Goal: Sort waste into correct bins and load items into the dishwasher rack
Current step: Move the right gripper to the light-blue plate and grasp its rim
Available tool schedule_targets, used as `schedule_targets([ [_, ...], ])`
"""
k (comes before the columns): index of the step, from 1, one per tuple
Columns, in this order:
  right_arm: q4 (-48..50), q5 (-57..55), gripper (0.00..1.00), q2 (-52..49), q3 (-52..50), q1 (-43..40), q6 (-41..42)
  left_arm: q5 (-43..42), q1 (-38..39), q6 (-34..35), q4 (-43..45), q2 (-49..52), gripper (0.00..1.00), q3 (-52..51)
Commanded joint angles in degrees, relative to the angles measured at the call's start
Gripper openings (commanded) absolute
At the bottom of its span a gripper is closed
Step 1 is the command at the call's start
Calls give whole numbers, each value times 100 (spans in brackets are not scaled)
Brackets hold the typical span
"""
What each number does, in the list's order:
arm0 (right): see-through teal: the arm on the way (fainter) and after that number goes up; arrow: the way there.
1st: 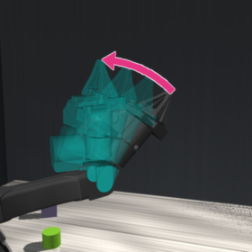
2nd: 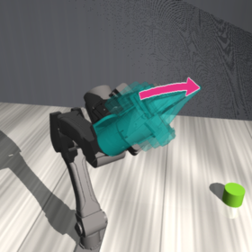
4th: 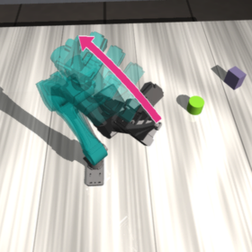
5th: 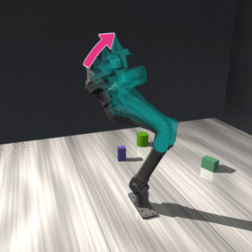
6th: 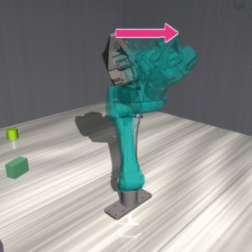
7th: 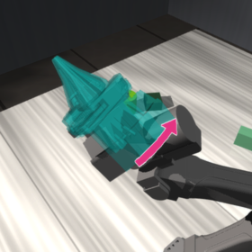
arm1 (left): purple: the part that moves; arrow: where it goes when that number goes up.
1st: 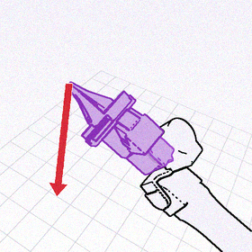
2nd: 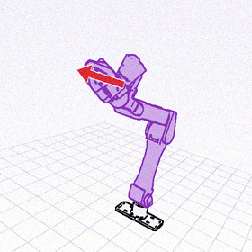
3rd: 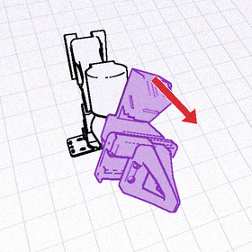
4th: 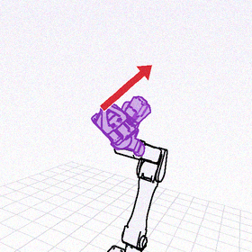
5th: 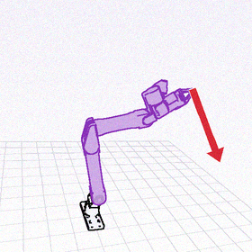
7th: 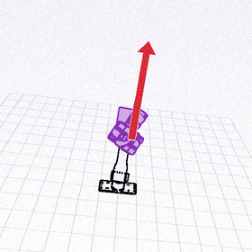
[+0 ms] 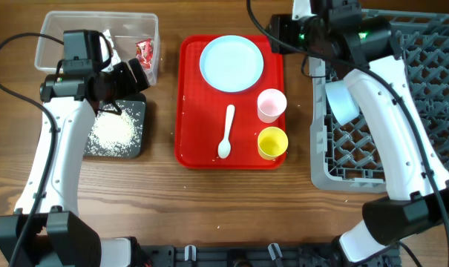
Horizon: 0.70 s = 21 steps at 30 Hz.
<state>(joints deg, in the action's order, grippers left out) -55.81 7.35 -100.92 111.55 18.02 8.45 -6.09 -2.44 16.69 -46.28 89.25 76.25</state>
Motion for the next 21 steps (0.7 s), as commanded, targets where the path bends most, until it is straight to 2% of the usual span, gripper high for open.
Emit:
schedule_targets([
  [1,11,125,58,-2,688,-9,-511,-72,-31,50,0,0,100,90],
  [3,-20,131,62,0,927,11,-691,-72,-31,50,0,0,100,90],
  [5,-28,223,100,-2,881,46,-702,-72,-31,50,0,0,100,90],
  [8,26,317,100,-2,859,50,-334,-72,-31,50,0,0,100,90],
  [13,166,605,100,-107,1165,55,-376,-72,-31,50,0,0,100,90],
  [19,-809,605,100,-1344,1237,55,-396,-72,-31,50,0,0,100,90],
  [21,-785,605,100,-1585,1231,55,-376,-72,-31,50,0,0,100,90],
])
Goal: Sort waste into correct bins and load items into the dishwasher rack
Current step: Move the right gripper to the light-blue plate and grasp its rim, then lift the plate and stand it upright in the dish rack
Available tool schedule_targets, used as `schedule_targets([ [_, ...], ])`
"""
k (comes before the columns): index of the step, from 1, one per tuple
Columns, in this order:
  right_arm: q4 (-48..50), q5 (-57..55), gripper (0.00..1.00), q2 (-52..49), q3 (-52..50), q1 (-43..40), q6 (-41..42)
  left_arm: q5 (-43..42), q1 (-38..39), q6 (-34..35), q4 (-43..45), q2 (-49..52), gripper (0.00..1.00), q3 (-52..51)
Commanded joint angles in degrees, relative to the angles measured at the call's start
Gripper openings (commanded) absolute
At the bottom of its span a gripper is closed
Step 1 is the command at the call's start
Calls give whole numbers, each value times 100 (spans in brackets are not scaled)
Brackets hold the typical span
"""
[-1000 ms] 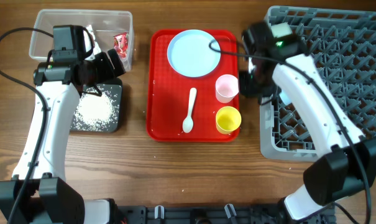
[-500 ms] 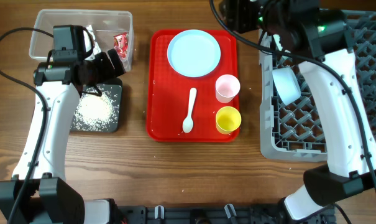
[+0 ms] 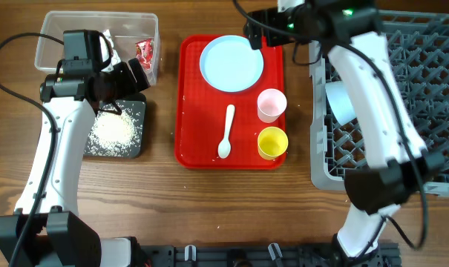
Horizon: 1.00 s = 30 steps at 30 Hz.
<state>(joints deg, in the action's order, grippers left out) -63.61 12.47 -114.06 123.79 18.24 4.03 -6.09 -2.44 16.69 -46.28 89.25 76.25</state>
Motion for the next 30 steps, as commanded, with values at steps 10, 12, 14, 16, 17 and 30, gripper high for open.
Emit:
schedule_targets([
  [10,391,-710,100,-365,-33,22,170,-72,-31,50,0,0,100,90],
  [12,629,-551,97,-608,-33,22,232,-72,-31,50,0,0,100,90],
  [14,920,-365,93,-1102,-33,22,205,-72,-31,50,0,0,100,90],
  [16,1115,-402,87,-1462,-33,17,216,-72,-31,50,0,0,100,90],
  [17,1187,-612,84,-1676,-33,7,302,-72,-31,50,0,0,100,90],
  [30,1091,-514,41,-2824,-50,-214,809,-72,-31,50,0,0,100,90],
])
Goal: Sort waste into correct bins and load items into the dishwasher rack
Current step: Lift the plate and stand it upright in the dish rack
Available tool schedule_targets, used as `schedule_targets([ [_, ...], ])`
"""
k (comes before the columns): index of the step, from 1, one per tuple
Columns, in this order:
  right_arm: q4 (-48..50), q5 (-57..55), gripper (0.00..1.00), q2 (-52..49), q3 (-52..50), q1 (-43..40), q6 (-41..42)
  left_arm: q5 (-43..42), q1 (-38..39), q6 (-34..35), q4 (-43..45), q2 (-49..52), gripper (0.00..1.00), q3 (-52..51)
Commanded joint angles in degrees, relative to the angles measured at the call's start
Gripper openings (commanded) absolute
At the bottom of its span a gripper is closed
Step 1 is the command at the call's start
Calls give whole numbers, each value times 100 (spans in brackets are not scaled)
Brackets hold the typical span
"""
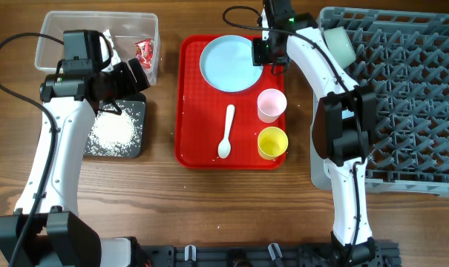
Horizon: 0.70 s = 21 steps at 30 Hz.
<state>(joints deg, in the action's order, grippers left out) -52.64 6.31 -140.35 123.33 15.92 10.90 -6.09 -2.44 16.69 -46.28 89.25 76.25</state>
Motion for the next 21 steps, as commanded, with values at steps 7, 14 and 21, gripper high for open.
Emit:
schedule_targets([
  [7,-9,98,27,-350,-7,15,155,-72,-31,50,0,0,100,90],
  [14,48,57,4,-367,-7,17,179,-72,-31,50,0,0,100,90],
  [21,186,57,4,-2,22,2,245,-72,-31,50,0,0,100,90],
])
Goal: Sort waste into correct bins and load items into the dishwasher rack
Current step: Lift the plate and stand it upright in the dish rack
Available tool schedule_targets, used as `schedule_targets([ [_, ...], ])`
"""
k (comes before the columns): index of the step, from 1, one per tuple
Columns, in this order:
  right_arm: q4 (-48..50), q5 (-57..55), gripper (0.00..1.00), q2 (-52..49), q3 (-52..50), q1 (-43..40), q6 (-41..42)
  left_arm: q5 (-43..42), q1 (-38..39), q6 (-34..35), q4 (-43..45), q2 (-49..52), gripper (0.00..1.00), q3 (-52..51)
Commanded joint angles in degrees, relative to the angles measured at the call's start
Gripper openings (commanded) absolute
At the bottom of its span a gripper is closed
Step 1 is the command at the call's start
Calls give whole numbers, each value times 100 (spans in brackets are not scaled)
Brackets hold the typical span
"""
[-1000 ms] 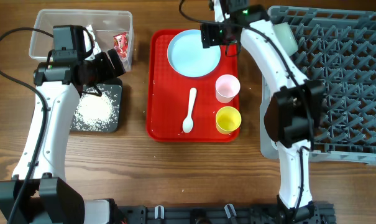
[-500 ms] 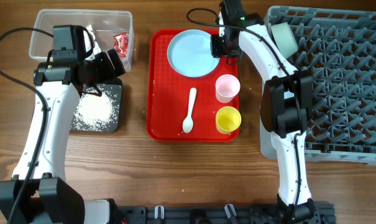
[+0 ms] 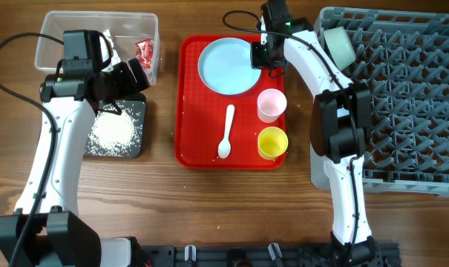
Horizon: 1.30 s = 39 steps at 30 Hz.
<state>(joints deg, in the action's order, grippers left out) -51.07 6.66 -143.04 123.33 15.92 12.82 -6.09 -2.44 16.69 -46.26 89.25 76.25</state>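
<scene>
A light blue plate [image 3: 224, 68] lies at the back of the red tray [image 3: 193, 111]. My right gripper [image 3: 260, 58] sits over the plate's right rim, its fingers hidden by the wrist, so its state is unclear. Also on the tray are a pink cup [image 3: 271, 104], a yellow cup [image 3: 272, 142] and a white spoon [image 3: 226, 132]. The grey dishwasher rack [image 3: 402, 104] stands to the right, with a pale bowl [image 3: 341, 44] at its back left corner. My left gripper [image 3: 137, 74] hangs open and holds nothing, between the clear bin [image 3: 61, 22] and the black bin [image 3: 135, 144].
The clear bin holds a red wrapper [image 3: 144, 51] and some white scraps. White rice [image 3: 111, 132] lies in the black bin. My right arm reaches from the front across the rack's left edge to the tray.
The right gripper has shifted slightly left and forward at the plate's rim. The plate now lies a little further left and forward on the tray. My left arm has not moved.
The right gripper was first over the rack's back left corner, then over the tray's back right corner above the plate. After that it was down at the plate's right rim, and now the plate has shifted slightly. My left gripper stayed by the bins throughout.
</scene>
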Motion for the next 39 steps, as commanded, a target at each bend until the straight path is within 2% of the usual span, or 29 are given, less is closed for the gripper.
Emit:
schedule_targets([
  [1,24,20,4,538,22,-20,13,-72,-31,50,-2,0,100,90],
  [4,-35,-258,4,1099,22,-76,-83,-72,-31,50,-2,0,100,90],
  [9,-238,-1582,4,2013,22,-92,-273,-72,-31,48,-2,0,100,90],
  [14,-549,-4186,4,2865,22,-282,-378,-72,-31,50,-2,0,100,90],
  [18,-719,-5602,4,3366,22,-608,-389,-72,-31,50,-2,0,100,90],
  [20,-977,-6671,4,3578,22,-787,-439,-72,-31,50,-2,0,100,90],
  [22,-1161,-7084,4,3602,20,-841,-986,-72,-31,48,-2,0,100,90],
  [26,-1241,-7097,4,3600,-2,-916,-1738,-72,-31,50,-2,0,100,90],
  [32,-1152,-7082,4,3449,-7,-1349,-1832,-72,-28,50,-2,0,100,90],
  [39,-455,-5381,4,2802,-7,-1766,-3609,-72,-57,50,-2,0,100,90],
])
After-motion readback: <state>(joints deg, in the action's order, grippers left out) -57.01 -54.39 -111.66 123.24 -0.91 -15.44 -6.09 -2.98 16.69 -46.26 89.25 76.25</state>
